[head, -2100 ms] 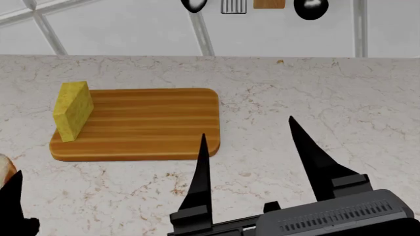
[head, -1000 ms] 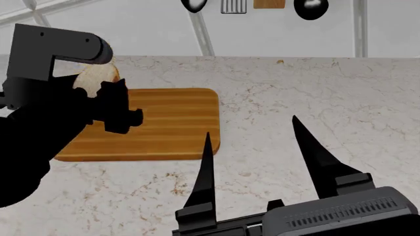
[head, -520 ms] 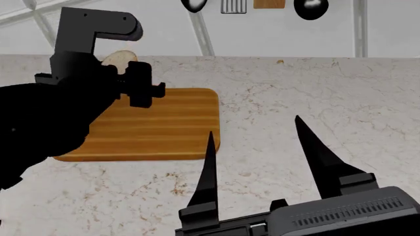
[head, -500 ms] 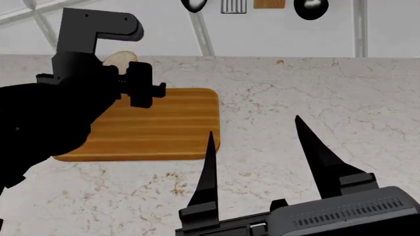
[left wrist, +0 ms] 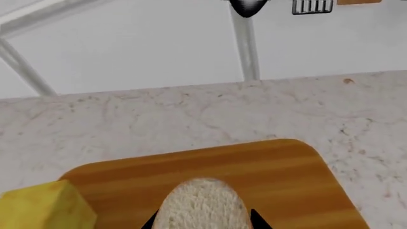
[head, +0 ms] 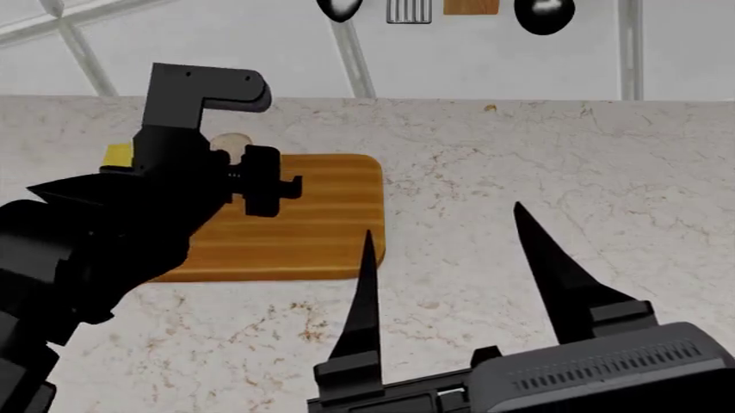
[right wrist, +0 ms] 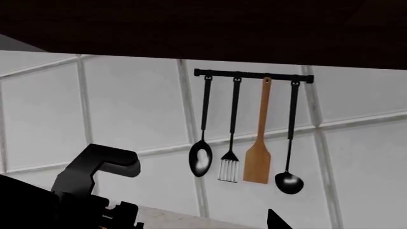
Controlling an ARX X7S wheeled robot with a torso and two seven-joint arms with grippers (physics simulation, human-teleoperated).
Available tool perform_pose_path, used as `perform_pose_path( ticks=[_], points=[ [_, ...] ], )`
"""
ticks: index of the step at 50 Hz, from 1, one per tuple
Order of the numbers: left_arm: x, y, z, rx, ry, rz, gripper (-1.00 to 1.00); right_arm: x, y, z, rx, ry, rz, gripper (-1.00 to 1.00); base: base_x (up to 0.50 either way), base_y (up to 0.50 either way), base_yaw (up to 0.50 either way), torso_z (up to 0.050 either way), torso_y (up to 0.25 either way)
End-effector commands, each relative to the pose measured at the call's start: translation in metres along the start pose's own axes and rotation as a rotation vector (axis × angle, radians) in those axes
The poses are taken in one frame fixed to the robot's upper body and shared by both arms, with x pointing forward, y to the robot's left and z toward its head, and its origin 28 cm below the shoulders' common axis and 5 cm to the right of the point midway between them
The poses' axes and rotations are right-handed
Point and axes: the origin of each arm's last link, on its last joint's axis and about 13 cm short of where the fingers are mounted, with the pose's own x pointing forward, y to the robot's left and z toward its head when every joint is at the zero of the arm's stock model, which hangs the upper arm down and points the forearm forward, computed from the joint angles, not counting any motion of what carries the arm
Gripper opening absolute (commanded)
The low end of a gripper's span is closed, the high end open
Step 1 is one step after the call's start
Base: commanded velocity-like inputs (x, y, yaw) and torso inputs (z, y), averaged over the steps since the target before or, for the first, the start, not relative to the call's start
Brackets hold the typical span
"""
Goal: Place the bread and cheese on the cutting board.
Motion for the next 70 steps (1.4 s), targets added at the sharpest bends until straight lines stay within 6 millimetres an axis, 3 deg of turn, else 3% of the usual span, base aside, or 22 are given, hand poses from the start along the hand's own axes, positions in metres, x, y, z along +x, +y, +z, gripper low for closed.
perform_pose_path(
  ticks=[1, 70],
  points=[
    [0.009, 0.000, -0.014, -0.018, 0.033, 0.007, -1.00, 0.001, 0.000, -0.002, 0.002, 0.003, 0.004, 1.00, 0.00, 0.00, 0.00, 0.000, 0.000],
    [0.018, 0.000, -0.051, -0.046, 0.107, 0.011, -1.00, 0.001, 0.002, -0.002, 0.001, 0.006, 0.011, 1.00, 0.00, 0.00, 0.00, 0.000, 0.000]
  ],
)
